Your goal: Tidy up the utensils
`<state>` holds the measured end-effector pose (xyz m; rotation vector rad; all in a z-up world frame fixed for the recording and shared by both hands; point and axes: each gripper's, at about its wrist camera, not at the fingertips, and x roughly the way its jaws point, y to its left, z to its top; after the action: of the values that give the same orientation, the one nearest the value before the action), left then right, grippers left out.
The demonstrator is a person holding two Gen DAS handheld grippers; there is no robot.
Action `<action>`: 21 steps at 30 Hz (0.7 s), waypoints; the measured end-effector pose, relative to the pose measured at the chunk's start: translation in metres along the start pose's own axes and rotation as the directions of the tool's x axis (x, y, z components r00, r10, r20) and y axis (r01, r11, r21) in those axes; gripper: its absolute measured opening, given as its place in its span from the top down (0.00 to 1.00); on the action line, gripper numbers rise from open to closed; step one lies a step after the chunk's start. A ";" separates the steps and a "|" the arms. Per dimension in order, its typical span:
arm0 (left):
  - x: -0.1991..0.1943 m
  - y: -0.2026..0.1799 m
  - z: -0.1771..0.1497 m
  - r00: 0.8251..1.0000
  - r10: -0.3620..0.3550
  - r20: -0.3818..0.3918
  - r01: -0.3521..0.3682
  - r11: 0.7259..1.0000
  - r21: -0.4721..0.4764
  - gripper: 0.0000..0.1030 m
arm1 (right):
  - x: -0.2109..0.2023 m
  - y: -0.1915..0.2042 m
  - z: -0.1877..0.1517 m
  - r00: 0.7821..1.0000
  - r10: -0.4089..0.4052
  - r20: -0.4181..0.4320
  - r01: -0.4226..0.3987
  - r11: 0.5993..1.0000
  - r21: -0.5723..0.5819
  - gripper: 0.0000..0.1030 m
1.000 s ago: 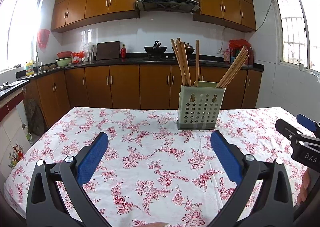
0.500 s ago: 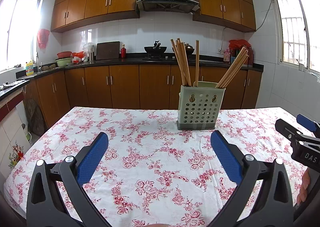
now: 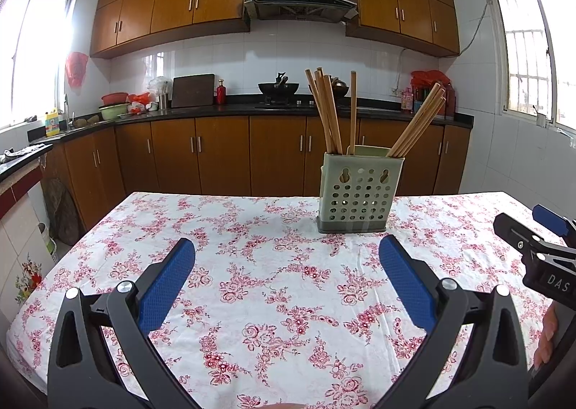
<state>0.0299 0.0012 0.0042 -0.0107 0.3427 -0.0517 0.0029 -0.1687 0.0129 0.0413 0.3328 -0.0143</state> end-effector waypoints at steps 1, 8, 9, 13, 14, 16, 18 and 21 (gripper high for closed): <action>0.000 0.000 0.000 1.000 0.000 0.000 0.000 1.000 0.000 0.02 | 0.000 0.000 0.000 1.000 0.000 0.000 0.000 1.000 0.000 0.04; 0.000 0.000 0.000 1.000 -0.002 -0.001 0.002 1.000 0.001 0.02 | 0.001 0.001 -0.002 1.000 -0.001 -0.004 0.001 1.000 0.002 0.04; 0.000 0.000 0.000 1.000 -0.001 -0.001 0.001 1.000 0.001 0.02 | 0.001 0.001 -0.002 1.000 -0.001 -0.003 0.001 1.000 0.002 0.04; 0.000 0.000 -0.001 1.000 -0.003 -0.006 0.003 1.000 0.001 0.02 | 0.001 0.001 -0.002 1.000 -0.001 -0.004 0.001 1.000 0.003 0.04; 0.001 0.001 -0.001 1.000 -0.004 -0.008 0.004 1.000 0.001 0.02 | 0.001 0.001 -0.002 1.000 -0.001 -0.004 0.001 1.000 0.003 0.04; 0.002 0.001 -0.001 1.000 -0.004 -0.010 0.004 1.000 0.001 0.02 | 0.001 0.001 -0.002 1.000 -0.001 -0.004 0.001 1.000 0.003 0.04; 0.001 0.001 -0.002 1.000 -0.003 -0.010 0.003 1.000 0.000 0.02 | 0.001 0.001 -0.002 1.000 -0.001 -0.004 0.001 1.000 0.002 0.04; 0.001 0.001 -0.001 1.000 -0.004 -0.010 0.004 1.000 0.000 0.02 | 0.001 0.001 -0.001 1.000 -0.001 -0.004 0.001 1.000 0.003 0.04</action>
<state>0.0307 0.0021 0.0026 -0.0108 0.3524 -0.0559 0.0031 -0.1678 0.0113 0.0440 0.3366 -0.0154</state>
